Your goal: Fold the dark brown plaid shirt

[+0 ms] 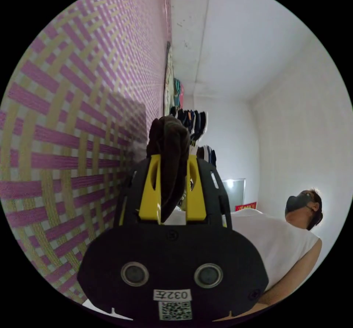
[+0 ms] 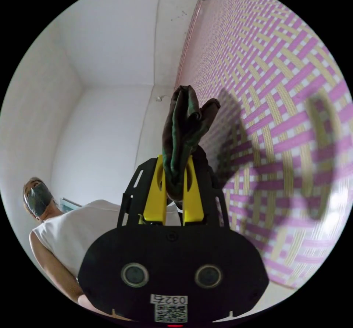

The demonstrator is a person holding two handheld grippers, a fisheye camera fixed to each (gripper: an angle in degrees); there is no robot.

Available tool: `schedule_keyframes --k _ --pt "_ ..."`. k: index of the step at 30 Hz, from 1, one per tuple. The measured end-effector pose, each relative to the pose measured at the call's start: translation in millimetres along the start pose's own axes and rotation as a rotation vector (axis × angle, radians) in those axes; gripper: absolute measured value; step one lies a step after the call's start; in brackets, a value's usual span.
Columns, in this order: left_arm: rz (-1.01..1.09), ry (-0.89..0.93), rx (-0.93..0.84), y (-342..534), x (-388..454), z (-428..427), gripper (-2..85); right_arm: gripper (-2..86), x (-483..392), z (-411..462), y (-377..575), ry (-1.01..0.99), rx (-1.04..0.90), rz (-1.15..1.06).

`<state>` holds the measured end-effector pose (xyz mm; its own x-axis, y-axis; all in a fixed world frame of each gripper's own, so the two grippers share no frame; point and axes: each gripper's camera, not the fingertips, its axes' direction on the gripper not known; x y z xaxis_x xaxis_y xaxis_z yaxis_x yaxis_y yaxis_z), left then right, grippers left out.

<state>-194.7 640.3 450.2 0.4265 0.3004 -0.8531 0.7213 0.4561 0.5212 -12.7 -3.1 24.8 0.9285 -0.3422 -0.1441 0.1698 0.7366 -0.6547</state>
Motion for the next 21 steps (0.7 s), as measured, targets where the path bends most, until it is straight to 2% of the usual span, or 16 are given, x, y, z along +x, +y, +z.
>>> schedule_keyframes --k 6,11,17,21 --pt "0.068 0.042 -0.351 -43.9 58.7 77.2 6.0 6.4 -26.8 -59.7 118.8 0.077 0.249 0.009" --pt "0.148 0.110 -0.658 -67.1 118.9 168.5 6.2 6.4 -50.0 -96.4 248.4 0.118 0.529 0.036" --pt "0.209 0.224 -0.833 -47.9 191.6 277.3 7.0 6.4 -59.2 -147.5 372.3 0.120 0.760 0.020" --pt "0.236 0.262 -0.893 -25.5 237.0 338.7 7.9 6.5 -55.2 -193.1 429.2 0.115 0.831 -0.005"
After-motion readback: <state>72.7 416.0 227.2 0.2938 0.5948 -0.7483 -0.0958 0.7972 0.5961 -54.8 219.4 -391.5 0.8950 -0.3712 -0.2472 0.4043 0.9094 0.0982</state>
